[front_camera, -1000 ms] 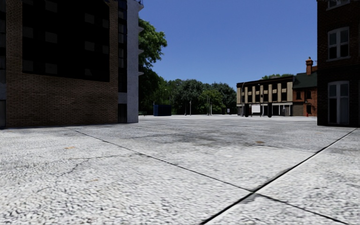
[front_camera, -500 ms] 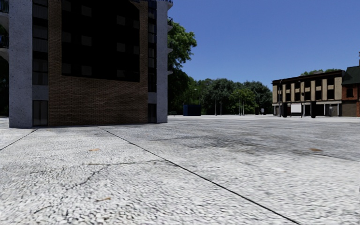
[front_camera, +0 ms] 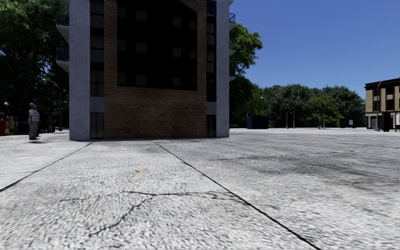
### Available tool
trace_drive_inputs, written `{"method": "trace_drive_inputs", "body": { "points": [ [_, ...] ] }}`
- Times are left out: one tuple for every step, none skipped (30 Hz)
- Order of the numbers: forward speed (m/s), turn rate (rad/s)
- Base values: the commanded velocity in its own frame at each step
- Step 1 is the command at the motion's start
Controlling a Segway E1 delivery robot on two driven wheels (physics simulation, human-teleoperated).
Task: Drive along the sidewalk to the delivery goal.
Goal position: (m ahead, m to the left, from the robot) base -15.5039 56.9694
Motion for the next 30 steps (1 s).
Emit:
{"method": "trace_drive_inputs", "body": {
  "points": [
    [1.32,0.53],
    [1.32,0.53],
    [1.34,0.53],
    [1.34,0.53],
    [1.34,0.53],
    [1.34,0.53],
    [1.34,0.53],
    [1.36,0.53],
    [1.36,0.53],
    [1.37,0.53],
    [1.37,0.53],
    [1.39,0.53],
    [1.39,0.53],
    [1.42,0.53],
    [1.45,0.53],
    [1.46,0.53],
    [1.46,0.53],
    [1.47,0.53],
    [1.48,0.53],
    [1.48,0.53],
    [1.48,0.53],
    [1.48,0.53],
    [1.48,0.53],
    [1.48,0.53],
    [1.48,0.53],
    [1.51,0.53],
    [1.53,0.53],
    [1.56,0.53],
    [1.56,0.53],
    [1.57,0.53]
  ]
}}
